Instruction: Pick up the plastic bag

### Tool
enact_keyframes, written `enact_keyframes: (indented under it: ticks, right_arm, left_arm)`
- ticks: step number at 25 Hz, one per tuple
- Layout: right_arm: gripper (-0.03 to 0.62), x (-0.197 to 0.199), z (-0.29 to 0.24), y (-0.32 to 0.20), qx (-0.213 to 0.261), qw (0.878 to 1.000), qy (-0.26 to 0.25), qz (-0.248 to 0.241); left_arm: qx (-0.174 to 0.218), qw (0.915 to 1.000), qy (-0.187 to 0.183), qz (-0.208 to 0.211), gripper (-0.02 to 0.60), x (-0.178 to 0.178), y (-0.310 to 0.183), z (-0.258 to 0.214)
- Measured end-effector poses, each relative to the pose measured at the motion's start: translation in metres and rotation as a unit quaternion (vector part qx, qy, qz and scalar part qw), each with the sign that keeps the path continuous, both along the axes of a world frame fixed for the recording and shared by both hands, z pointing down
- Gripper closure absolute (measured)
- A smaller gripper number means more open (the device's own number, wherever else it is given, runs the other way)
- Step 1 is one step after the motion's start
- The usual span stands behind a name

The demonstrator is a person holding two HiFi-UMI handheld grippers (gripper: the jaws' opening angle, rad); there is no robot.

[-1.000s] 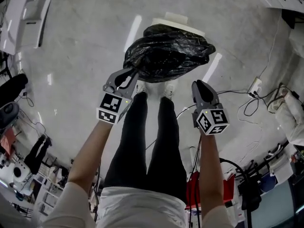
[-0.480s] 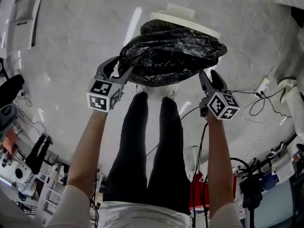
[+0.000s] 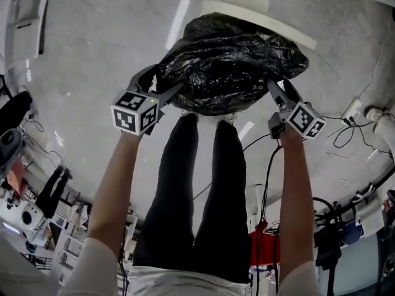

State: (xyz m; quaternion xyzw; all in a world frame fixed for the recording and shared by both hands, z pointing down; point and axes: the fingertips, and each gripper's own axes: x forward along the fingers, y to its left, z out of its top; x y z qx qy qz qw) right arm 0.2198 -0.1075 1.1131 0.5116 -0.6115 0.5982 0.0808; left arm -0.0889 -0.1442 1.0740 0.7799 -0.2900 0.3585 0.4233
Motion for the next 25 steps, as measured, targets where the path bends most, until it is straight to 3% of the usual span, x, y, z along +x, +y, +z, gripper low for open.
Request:
enact_keyframes:
  ticks: [2,4,7,9,13,20,25]
  right_arm:
    - [0.169,-0.004,0.001,-0.004,0.01,0.998,-0.056,0.024]
    - [0.256,-0.009,-0.005,-0.014,0.036,0.994,-0.094,0.032]
    - [0.523,-0.001,-0.012,-0.021,0.056,0.996,-0.066,0.032]
    - [0.57,0.007,-0.015,-0.019,0.052,0.998,-0.021,0.027]
    - [0.585,0.016,-0.037,-0.009,0.049,0.998,0.02,0.021]
    - [0.587,0.016,-0.083,-0.01,0.056,0.998,0.03,-0.001]
    - [0.588,0.002,-0.113,-0.013,0.064,0.996,0.051,-0.026]
  left_arm:
    - [-0.008,0.9999,0.008,0.001,0.202,0.004,0.005,0.007]
    - [-0.014,0.9998,0.016,-0.002,0.257,0.008,0.007,0.012]
    - [-0.003,0.9998,0.011,-0.017,0.436,0.012,0.001,0.014]
    - [0.012,0.9996,-0.007,-0.023,0.557,0.011,-0.003,0.011]
    - [0.018,0.9992,-0.021,-0.028,0.575,0.017,-0.001,-0.009]
    - [-0.008,0.998,-0.016,-0.06,0.577,0.02,-0.01,-0.052]
    - [0.001,0.9976,-0.012,-0.069,0.577,0.014,-0.017,-0.081]
